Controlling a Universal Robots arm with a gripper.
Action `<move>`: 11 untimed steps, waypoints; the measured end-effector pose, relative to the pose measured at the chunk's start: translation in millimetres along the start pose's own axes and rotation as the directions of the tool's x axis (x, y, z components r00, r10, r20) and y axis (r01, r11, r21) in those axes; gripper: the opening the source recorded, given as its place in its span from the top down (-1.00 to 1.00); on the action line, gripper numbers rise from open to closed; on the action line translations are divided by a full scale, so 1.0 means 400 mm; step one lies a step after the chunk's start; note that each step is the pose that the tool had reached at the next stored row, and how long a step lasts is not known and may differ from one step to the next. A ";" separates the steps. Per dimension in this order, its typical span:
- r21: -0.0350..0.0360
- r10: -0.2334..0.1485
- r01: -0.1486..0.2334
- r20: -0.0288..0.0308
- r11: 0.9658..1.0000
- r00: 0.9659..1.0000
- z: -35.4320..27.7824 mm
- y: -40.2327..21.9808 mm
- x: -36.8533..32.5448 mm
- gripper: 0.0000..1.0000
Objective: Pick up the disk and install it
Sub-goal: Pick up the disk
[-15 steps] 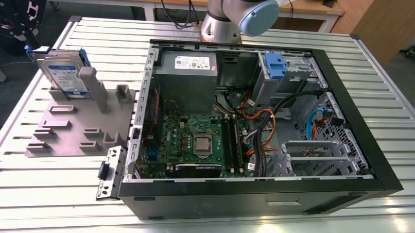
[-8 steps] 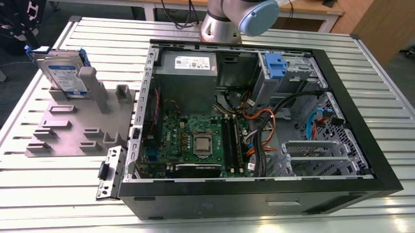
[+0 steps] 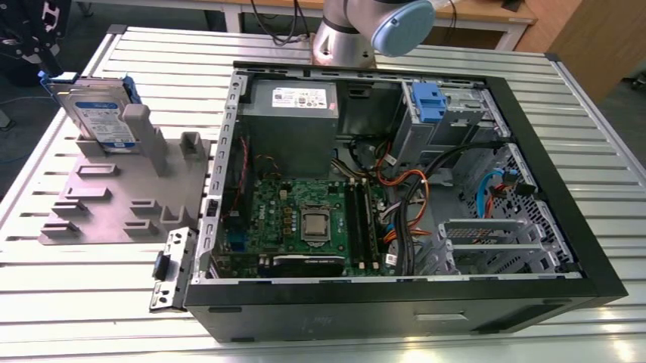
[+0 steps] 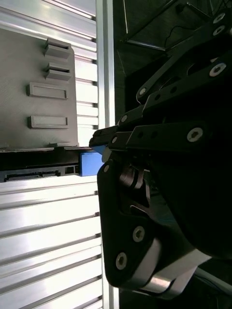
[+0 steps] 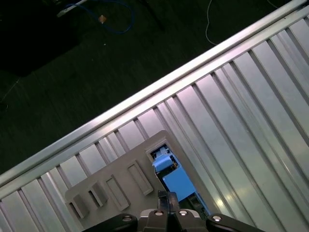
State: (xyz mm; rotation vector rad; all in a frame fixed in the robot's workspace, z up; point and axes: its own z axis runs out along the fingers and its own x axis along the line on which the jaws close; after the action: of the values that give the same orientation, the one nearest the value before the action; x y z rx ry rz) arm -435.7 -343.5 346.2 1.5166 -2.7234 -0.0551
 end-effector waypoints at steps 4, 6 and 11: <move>0.000 -0.013 0.013 -0.001 1.000 1.000 0.000 0.000 0.000 0.79; 0.000 -0.019 0.019 -0.001 1.000 1.000 0.000 0.000 0.000 0.79; 0.000 -0.036 0.036 -0.001 0.999 0.999 0.000 0.000 0.000 0.79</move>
State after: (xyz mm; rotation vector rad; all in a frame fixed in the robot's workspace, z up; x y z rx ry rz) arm -435.7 -343.5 346.1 1.5646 -2.6954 -0.0544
